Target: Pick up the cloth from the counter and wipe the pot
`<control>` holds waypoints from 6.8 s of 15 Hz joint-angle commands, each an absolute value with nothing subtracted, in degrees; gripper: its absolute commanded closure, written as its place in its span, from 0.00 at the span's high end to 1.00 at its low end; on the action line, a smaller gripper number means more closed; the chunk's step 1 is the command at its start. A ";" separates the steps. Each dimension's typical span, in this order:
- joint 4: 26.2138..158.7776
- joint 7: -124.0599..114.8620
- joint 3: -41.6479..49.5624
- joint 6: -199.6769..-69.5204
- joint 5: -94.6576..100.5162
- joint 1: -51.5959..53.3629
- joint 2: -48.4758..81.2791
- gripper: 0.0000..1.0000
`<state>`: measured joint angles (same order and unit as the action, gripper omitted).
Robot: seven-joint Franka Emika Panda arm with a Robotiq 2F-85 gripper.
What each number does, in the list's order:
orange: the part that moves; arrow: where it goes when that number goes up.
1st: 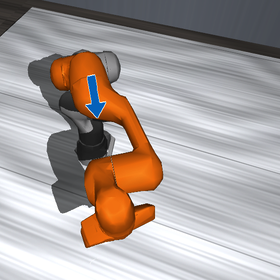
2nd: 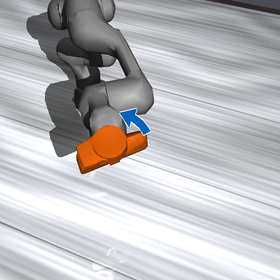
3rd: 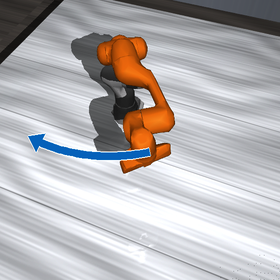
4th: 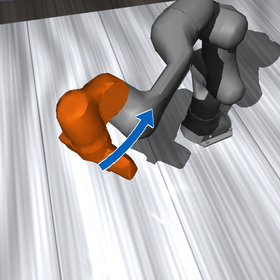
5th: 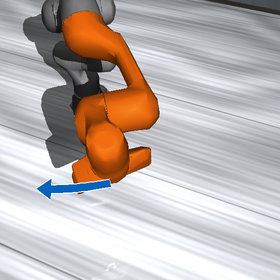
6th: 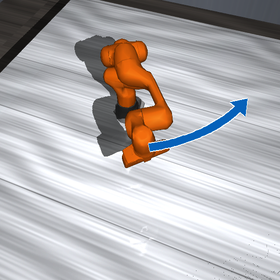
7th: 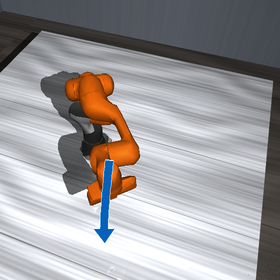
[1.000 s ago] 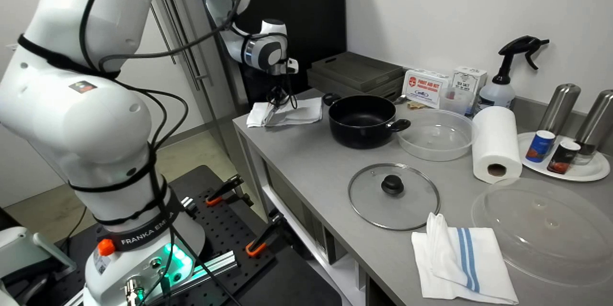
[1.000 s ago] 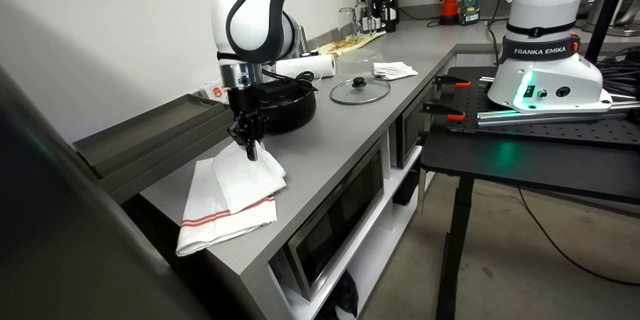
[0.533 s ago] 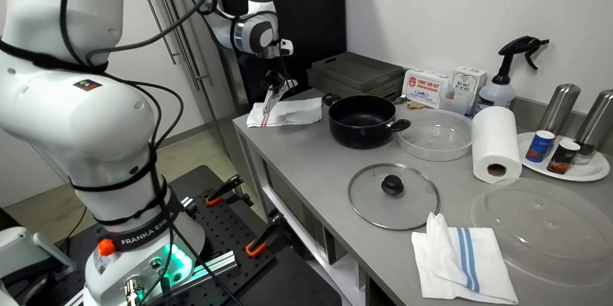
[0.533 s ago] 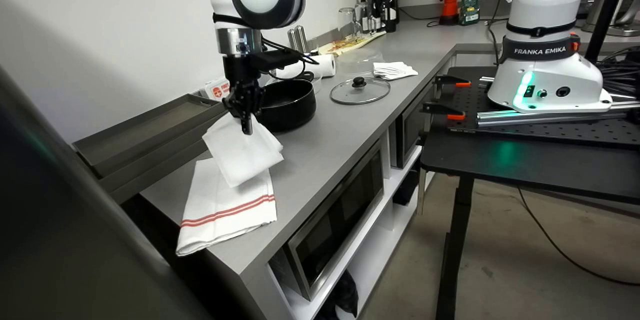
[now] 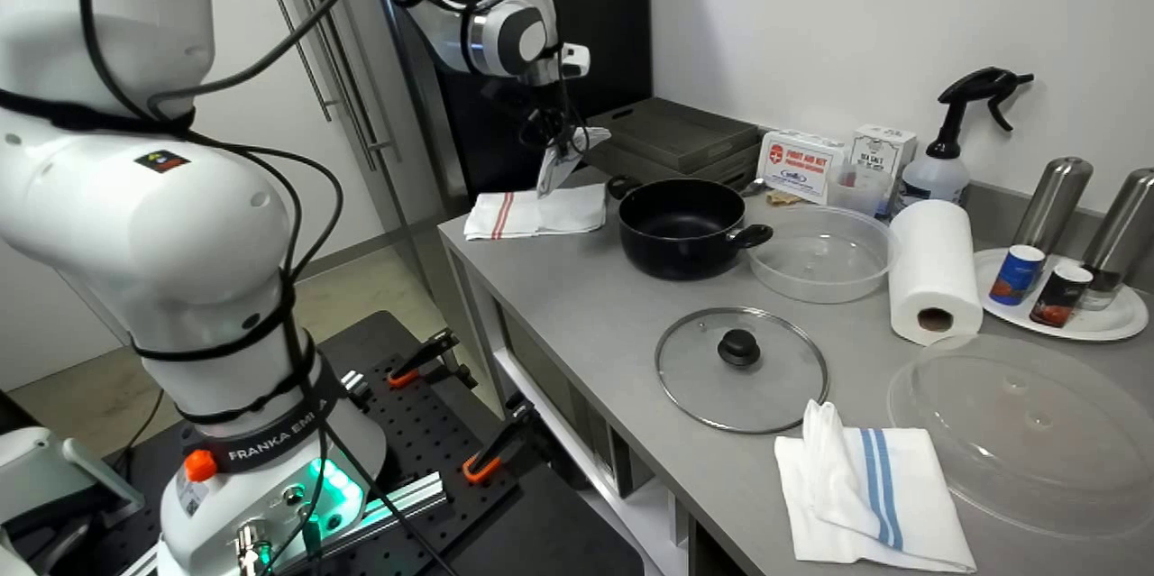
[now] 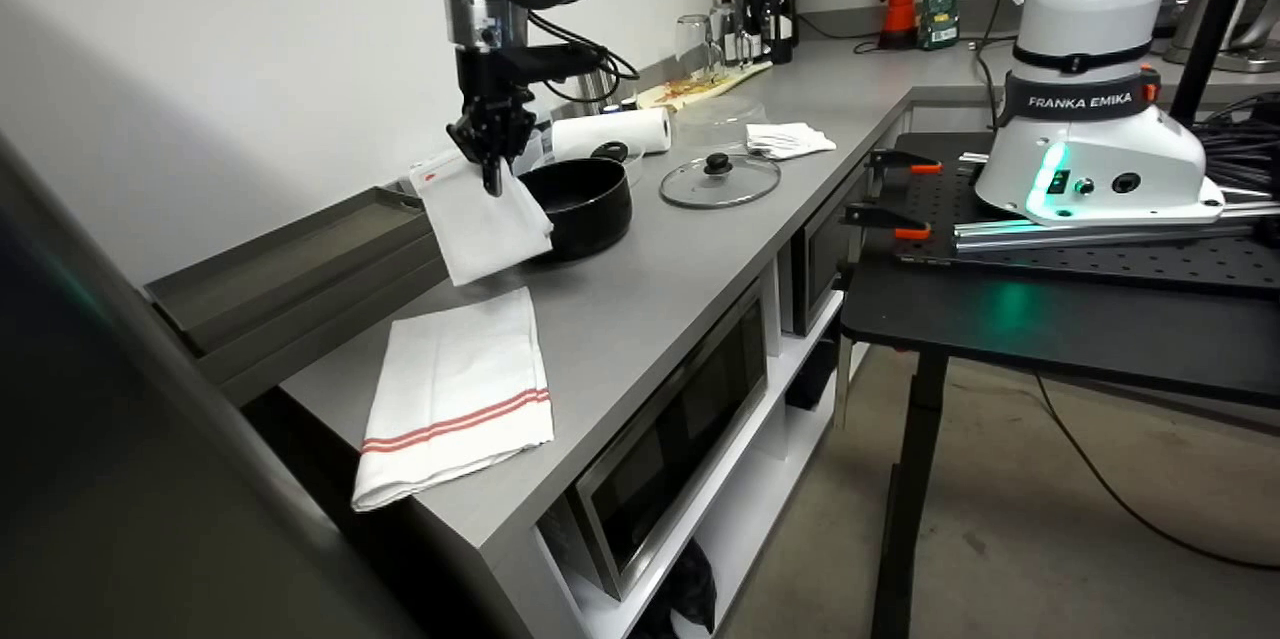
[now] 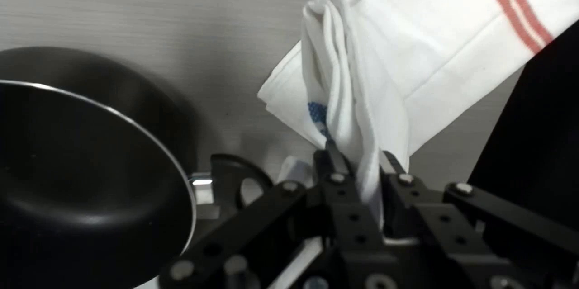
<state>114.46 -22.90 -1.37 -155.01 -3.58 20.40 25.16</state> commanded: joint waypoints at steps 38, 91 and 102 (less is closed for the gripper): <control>89.15 -38.18 7.06 -132.29 -1.50 8.01 49.09 0.04; 75.64 -26.60 1.54 -129.76 -4.62 7.50 61.88 0.04; 75.89 -23.35 0.14 -131.90 -5.08 8.32 61.70 0.04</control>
